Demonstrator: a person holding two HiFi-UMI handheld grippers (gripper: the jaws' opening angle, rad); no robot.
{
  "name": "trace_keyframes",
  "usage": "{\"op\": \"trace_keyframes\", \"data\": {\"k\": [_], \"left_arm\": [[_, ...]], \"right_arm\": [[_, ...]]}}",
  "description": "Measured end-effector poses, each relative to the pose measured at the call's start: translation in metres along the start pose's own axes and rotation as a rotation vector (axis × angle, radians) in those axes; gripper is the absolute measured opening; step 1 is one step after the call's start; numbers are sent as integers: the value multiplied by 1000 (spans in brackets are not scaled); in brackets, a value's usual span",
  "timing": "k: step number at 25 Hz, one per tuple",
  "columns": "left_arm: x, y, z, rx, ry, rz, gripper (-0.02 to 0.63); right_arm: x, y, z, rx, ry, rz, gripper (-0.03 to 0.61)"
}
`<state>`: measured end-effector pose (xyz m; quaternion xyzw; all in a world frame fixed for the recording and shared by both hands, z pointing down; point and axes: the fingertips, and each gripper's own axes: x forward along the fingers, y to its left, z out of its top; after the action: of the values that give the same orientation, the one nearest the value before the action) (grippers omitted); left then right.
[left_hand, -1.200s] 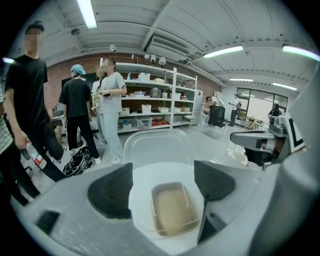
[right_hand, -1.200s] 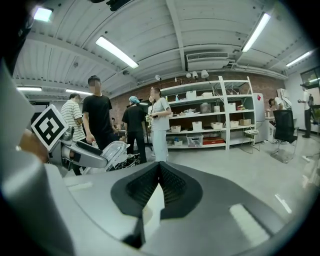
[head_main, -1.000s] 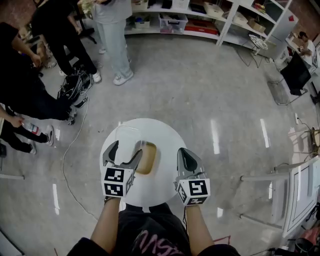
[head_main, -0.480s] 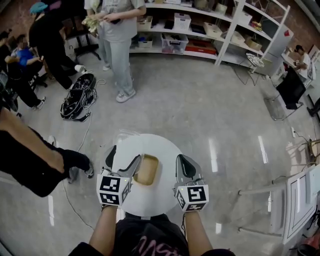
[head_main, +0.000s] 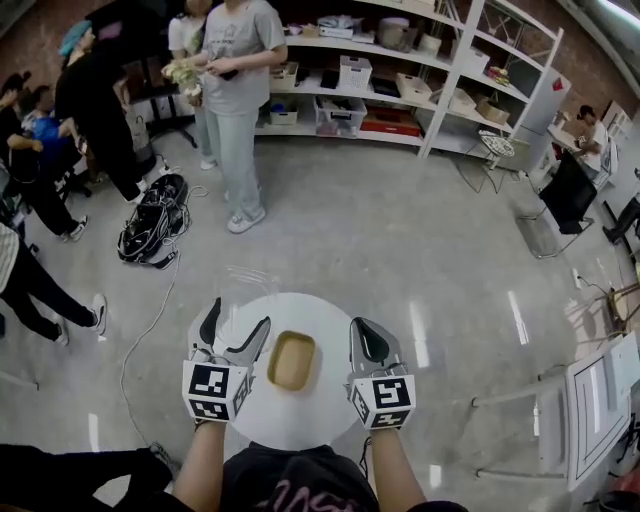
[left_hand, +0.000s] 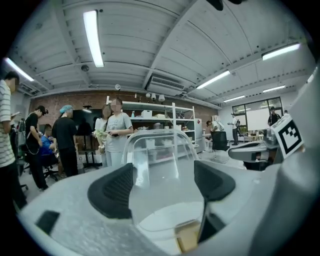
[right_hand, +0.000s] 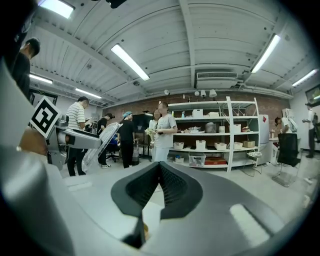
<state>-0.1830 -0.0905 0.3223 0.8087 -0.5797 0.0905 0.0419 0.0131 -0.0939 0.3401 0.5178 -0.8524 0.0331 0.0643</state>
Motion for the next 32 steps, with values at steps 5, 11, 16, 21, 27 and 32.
{"op": "trace_keyframes", "data": {"k": [5, 11, 16, 21, 27, 32], "left_arm": [[-8, -9, 13, 33, -40, 3, 382], [-5, 0, 20, 37, -56, -4, 382], [-4, -3, 14, 48, -46, -6, 382], [-1, 6, 14, 45, -47, 2, 381], [0, 1, 13, 61, -43, 0, 380], [5, 4, 8, 52, -33, -4, 380]], "right_arm": [[-13, -5, 6, -13, -18, -5, 6], [-7, -3, 14, -6, -30, -16, 6], [-11, -13, 8, 0, -23, -30, 6], [-10, -18, 8, 2, -23, -49, 8], [-15, -25, 5, 10, -18, -63, 8], [-13, -27, 0, 30, -20, -69, 8]]}}
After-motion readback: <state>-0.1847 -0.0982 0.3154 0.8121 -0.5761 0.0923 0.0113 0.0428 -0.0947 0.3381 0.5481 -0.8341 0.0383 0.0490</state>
